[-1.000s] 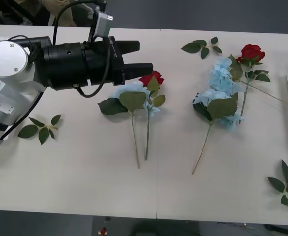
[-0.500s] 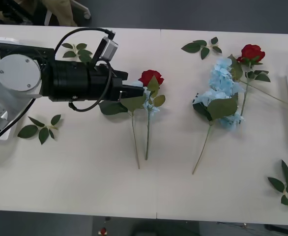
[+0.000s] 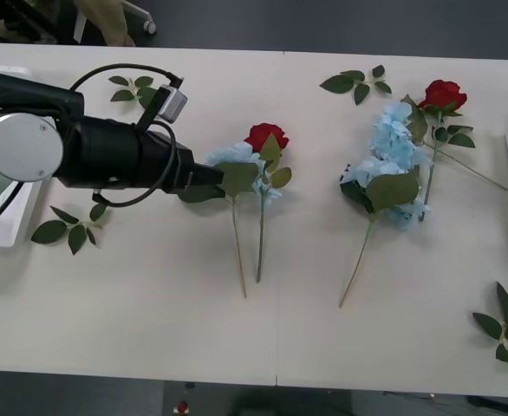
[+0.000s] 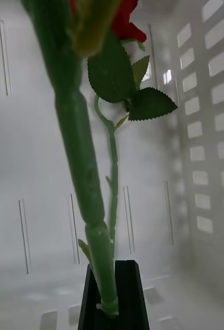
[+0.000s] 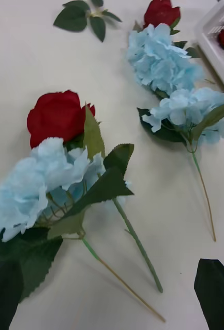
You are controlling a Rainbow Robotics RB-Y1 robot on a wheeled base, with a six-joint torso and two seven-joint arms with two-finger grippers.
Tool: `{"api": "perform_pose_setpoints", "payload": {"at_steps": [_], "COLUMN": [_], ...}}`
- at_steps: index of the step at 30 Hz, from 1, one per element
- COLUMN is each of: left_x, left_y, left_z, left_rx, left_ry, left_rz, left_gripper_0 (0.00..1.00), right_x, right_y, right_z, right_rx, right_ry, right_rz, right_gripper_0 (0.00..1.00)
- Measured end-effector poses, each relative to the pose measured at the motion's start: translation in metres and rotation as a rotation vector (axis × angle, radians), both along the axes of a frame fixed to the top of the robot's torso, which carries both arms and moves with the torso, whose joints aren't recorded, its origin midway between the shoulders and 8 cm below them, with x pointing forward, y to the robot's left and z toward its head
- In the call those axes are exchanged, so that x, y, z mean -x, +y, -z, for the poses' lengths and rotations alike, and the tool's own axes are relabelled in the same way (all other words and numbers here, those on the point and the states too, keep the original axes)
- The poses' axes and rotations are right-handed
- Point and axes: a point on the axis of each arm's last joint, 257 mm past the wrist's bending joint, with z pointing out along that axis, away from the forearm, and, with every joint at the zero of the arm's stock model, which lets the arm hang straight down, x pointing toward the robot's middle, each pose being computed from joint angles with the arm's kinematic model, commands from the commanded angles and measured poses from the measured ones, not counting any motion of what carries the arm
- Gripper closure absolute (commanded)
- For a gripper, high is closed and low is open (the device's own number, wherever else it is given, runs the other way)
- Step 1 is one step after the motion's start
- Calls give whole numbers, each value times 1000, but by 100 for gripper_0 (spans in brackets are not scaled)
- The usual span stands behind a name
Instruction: Put the red flowers into the right box and the blue flowers into the left box
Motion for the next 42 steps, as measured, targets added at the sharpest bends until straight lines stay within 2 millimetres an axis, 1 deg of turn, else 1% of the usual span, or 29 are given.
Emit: {"api": "perform_pose_setpoints", "payload": {"at_steps": [3, 6, 7, 8, 9, 10, 11, 12, 13, 14, 15, 17, 19, 24, 26, 29, 32, 34, 39, 42], "left_x": [3, 1, -1, -2, -5, -7, -9, -12, -14, -16, -18, -17, -15, -18, -17, -14, -8, -3, 2, 5], "left_y": [6, 14, 15, 16, 16, 16, 17, 17, 17, 17, 18, 18, 19, 19, 16, 11, 7, 4, -5, -9], "left_z": [10, 22, 25, 28, 29, 30, 32, 33, 34, 36, 39, 46, 53, 58, 60, 66, 75, 79, 83, 92], "left_rx": [-19, -69, -73, -73, -67, -59, -57, -55, -57, -63, -72, -96, -126, -157, -167, -185, -213, -222, -224, -238], "left_ry": [4, -34, -41, -47, -54, -60, -67, -76, -85, -93, -98, -85, -62, -41, -37, -23, 6, 26, 40, 55], "left_rz": [-42, -62, -72, -85, -101, -116, -131, -147, -160, -172, -181, -190, -199, -237, -240, -240, -234, -228, -212, -197], "left_gripper_0": [3, 3, 3, 3, 3, 3, 3, 3, 3, 3, 3, 3, 3, 3, 3, 3, 3, 2, 3, 3], "right_x": [-3, -3, -3, -3, -3, -3, -3, -4, -5, -6, -7, -10, -15, -26, -26, -30, -36, -40, -50, -56], "right_y": [-1, -1, -1, -1, -1, -1, -1, -1, -2, -3, -3, -4, -2, 4, 9, 23, 47, 69, 128, 158], "right_z": [-3, -3, -3, -3, -3, -4, -4, -5, -6, -7, -8, -12, -17, -27, -27, -32, -37, -37, -31, -32], "right_rx": [9, 9, 9, 9, 9, 9, 10, 12, 16, 21, 28, 37, 39, 33, 22, 17, 10, -5, -63, -141], "right_ry": [-4, -4, -4, -4, -5, -6, -8, -13, -17, -18, -17, -23, -34, -47, -29, -22, -11, -9, -16, -53], "right_rz": [-1, -1, -1, -1, -1, -1, -1, -1, -1, -2, -3, -5, -9, -19, -25, -59, -111, -154, -250, -236], "right_gripper_0": [100, 100, 98, 86, 68, 61, 44, 30, 25, 17, 13, 9, 8, 6, 7, 7, 7, 6, 6, 6]}}
